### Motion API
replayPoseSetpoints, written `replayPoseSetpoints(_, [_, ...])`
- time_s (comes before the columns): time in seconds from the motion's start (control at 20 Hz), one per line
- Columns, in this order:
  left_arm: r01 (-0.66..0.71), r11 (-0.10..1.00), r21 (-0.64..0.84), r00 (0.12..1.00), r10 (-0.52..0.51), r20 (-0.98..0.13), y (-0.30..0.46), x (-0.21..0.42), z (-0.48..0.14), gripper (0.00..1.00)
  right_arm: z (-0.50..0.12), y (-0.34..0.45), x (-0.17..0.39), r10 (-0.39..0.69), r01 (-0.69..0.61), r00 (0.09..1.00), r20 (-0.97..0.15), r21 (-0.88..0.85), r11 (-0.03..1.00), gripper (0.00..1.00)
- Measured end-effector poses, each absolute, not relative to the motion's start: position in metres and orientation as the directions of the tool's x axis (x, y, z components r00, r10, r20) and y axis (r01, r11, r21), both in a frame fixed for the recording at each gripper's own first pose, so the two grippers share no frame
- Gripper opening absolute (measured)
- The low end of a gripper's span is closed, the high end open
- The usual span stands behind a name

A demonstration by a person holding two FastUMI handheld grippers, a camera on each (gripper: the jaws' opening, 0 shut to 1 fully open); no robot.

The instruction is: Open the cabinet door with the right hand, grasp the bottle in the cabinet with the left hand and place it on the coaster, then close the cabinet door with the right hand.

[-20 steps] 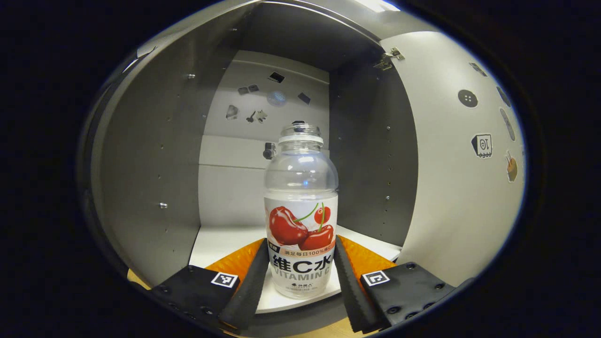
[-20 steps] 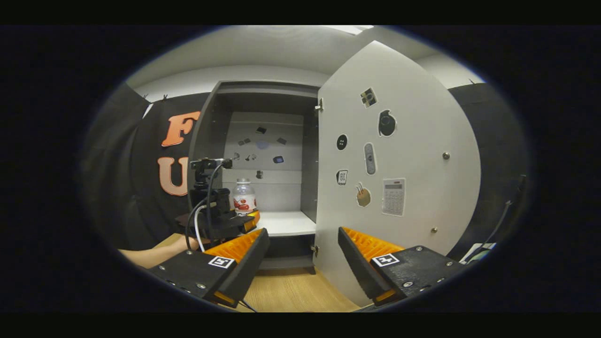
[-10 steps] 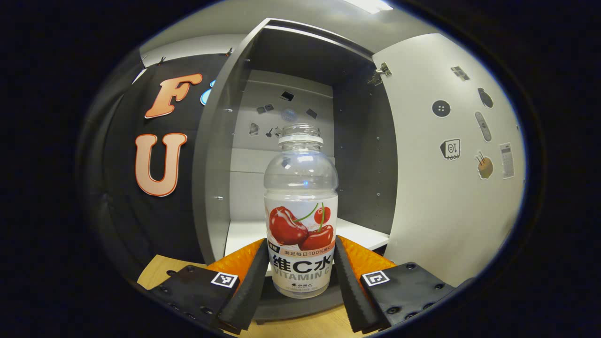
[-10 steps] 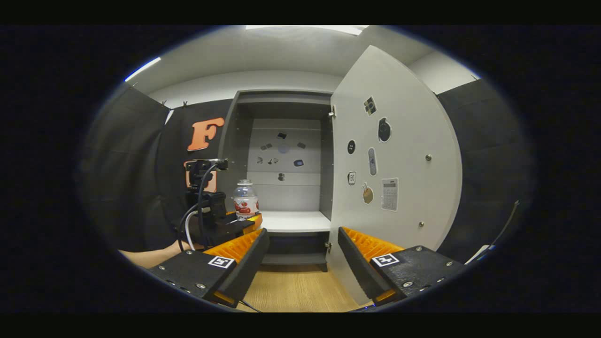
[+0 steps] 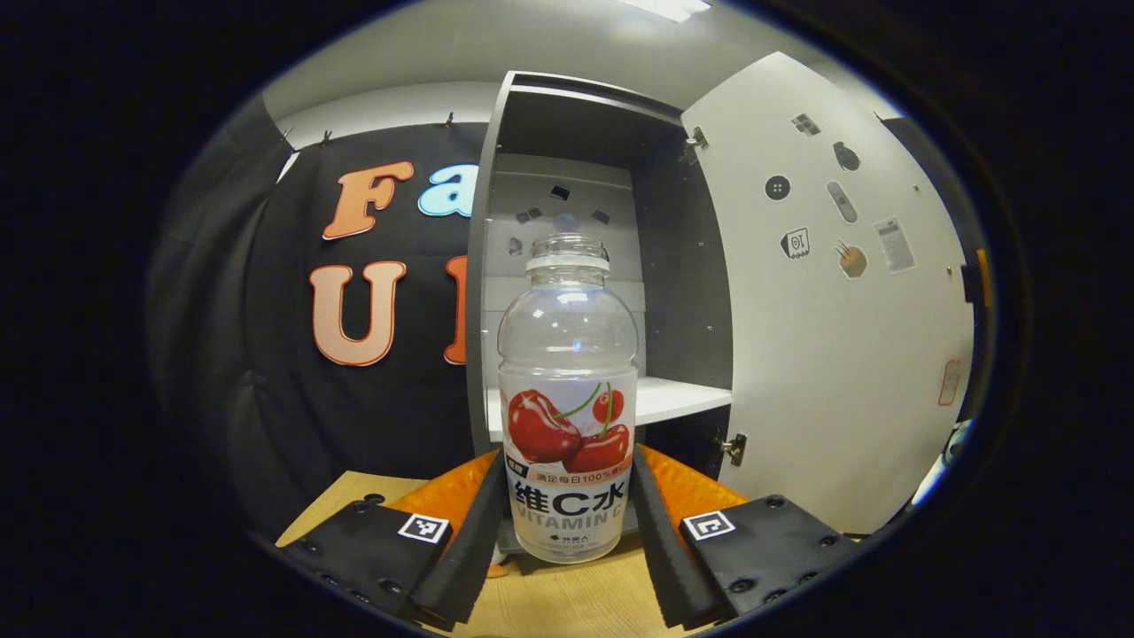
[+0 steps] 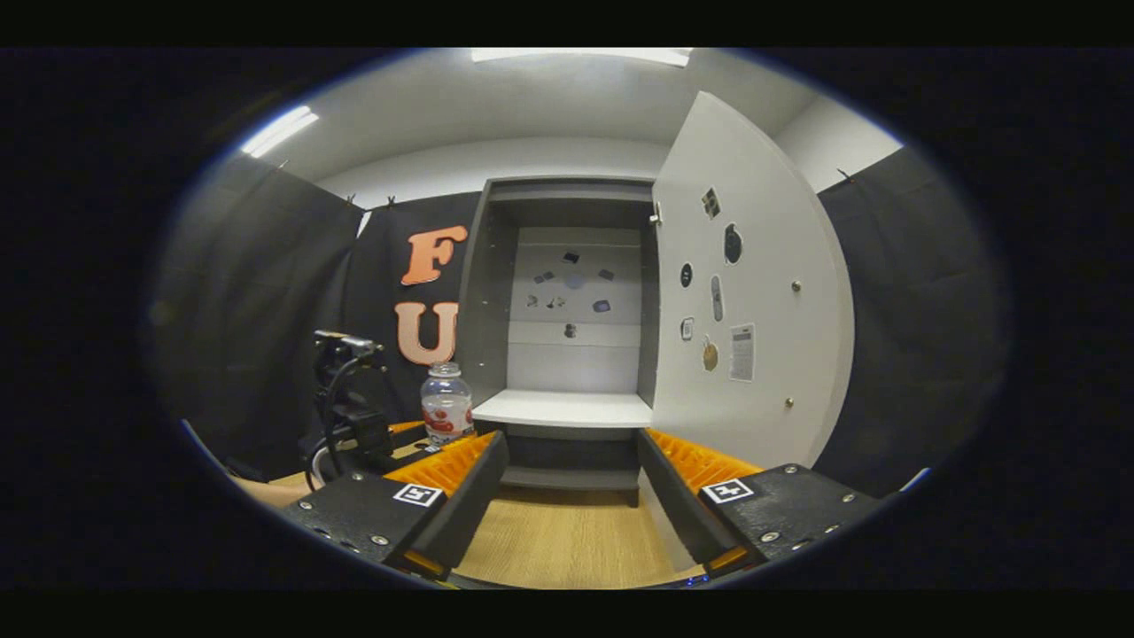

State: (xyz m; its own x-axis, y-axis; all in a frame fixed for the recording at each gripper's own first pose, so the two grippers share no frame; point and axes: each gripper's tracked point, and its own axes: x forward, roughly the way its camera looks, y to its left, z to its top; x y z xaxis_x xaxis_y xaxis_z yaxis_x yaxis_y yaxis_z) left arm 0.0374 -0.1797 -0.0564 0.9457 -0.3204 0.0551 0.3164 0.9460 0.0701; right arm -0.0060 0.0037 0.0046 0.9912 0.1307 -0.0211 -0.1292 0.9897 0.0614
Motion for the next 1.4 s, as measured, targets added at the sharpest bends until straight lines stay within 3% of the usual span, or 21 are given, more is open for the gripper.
replayPoseSetpoints(0.35, [0.344, 0.937, 0.067, 0.936, -0.348, 0.054, -0.147, 0.0, -0.102, 0.81, 0.008, 0.035, 0.006, 0.128, -0.129, 0.991, 0.029, 0.053, 0.99, 0.91])
replayPoseSetpoints(0.4, [0.344, 0.937, 0.065, 0.936, -0.348, 0.06, -0.142, -0.003, -0.108, 0.81, 0.006, 0.04, 0.009, 0.128, -0.129, 0.992, 0.023, 0.05, 0.99, 0.95])
replayPoseSetpoints(0.55, [0.337, 0.94, 0.047, 0.939, -0.339, 0.049, -0.124, -0.007, -0.137, 0.82, -0.002, 0.063, 0.013, 0.137, -0.137, 0.991, 0.006, 0.019, 0.99, 0.91])
replayPoseSetpoints(0.6, [0.329, 0.943, 0.043, 0.943, -0.331, 0.044, -0.117, -0.008, -0.147, 0.81, -0.005, 0.069, 0.015, 0.133, -0.133, 0.991, 0.0, -0.004, 0.991, 0.95])
replayPoseSetpoints(0.65, [0.321, 0.946, 0.043, 0.946, -0.323, 0.036, -0.111, -0.009, -0.158, 0.81, -0.007, 0.073, 0.016, 0.125, -0.125, 0.992, 0.0, -0.024, 0.992, 0.91])
replayPoseSetpoints(0.8, [0.294, 0.955, 0.042, 0.955, -0.295, 0.013, -0.094, -0.013, -0.185, 0.81, -0.007, 0.089, 0.02, 0.106, -0.106, 0.994, 0.012, -0.043, 0.993, 0.92])
replayPoseSetpoints(1.2, [0.255, 0.967, 0.004, 0.961, -0.253, -0.114, -0.068, -0.021, -0.267, 0.81, -0.042, 0.121, 0.025, 0.11, -0.121, 0.987, -0.114, -0.09, 0.989, 0.94])
replayPoseSetpoints(1.4, [0.238, 0.971, 0.013, 0.959, -0.233, -0.16, -0.058, -0.014, -0.291, 0.81, -0.038, 0.13, 0.028, 0.109, -0.116, 0.988, -0.113, -0.054, 0.992, 0.94])
